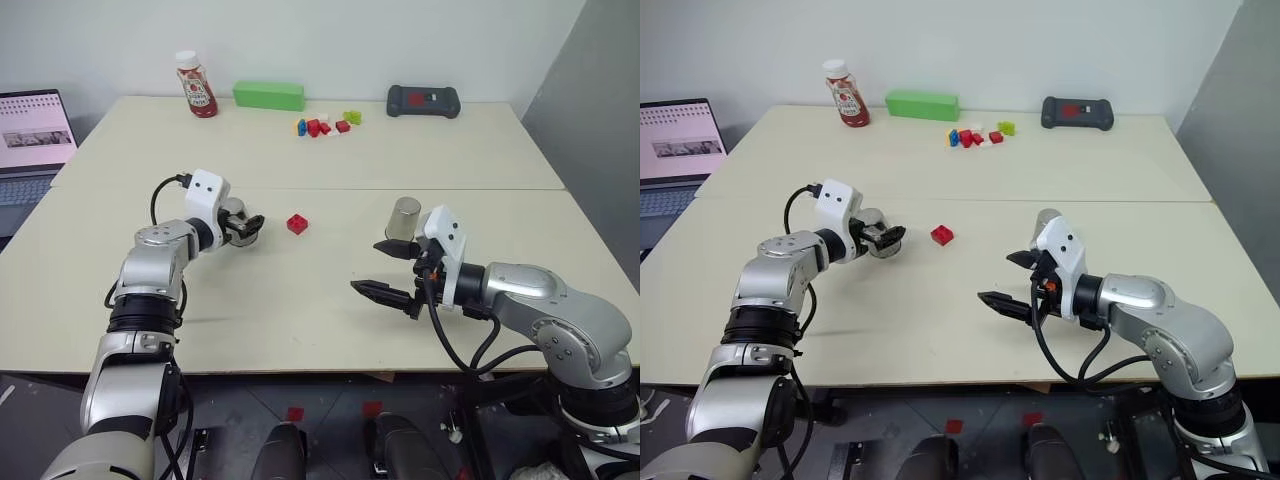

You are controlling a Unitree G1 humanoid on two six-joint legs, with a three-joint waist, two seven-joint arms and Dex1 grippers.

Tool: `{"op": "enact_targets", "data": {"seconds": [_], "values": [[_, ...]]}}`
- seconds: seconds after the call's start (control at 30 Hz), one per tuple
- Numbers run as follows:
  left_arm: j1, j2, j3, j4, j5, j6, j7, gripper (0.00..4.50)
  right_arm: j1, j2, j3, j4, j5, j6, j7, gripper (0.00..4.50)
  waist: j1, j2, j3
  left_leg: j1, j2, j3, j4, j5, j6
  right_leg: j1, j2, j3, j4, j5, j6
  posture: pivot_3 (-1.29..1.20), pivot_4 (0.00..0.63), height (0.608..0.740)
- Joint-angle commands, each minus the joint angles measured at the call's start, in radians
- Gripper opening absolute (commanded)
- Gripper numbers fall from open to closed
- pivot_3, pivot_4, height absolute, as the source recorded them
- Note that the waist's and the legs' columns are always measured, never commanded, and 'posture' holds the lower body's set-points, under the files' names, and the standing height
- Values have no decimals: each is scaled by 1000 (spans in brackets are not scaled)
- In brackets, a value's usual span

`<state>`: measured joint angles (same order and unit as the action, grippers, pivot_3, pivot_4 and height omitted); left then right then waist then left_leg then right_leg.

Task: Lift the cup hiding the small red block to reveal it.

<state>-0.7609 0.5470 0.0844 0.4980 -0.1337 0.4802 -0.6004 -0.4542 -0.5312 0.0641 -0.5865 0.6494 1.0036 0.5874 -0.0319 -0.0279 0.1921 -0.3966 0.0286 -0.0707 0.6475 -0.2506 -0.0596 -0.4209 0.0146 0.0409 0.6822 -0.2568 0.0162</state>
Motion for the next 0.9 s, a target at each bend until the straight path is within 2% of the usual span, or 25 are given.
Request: {"op": "enact_targets", "data": {"seconds": [0.03,0.33,0.43,0.6,0.73,0.9], "values": [[-14,25,29,-106,-16,2,7,4435,-17,2,-18,-18,19,-11,-5,4500,0,0,0,0,0,0,0,0,0,0,0,0,0,0,0,0,150,740],[2,84,57,-281,-24,8,13,4435,-37,36,-35,24,1,-71,-14,4500,0,0,0,0,0,0,0,0,0,0,0,0,0,0,0,0,150,740],[33,145,84,-378,-46,58,-29,4435,-47,39,-53,32,2,-88,-18,4500,-4,0,0,0,0,0,0,0,0,0,0,0,0,0,0,0,150,740],[176,305,130,-551,-75,112,-122,4435,-28,-4,-64,23,-24,-137,-3,4500,-11,0,0,1,1,1,-2,0,0,0,0,1,0,0,0,0,150,740],[332,413,208,-641,-113,137,-219,4435,28,-63,-92,28,-31,-208,71,4500,-9,0,0,0,1,1,-2,0,0,-1,0,1,-1,-1,1,0,150,740],[481,452,310,-692,-197,140,-304,4435,75,-141,-120,73,-38,-268,157,4500,-2,0,0,1,1,2,-1,0,0,0,-1,1,-2,-1,1,0,150,740]]}}
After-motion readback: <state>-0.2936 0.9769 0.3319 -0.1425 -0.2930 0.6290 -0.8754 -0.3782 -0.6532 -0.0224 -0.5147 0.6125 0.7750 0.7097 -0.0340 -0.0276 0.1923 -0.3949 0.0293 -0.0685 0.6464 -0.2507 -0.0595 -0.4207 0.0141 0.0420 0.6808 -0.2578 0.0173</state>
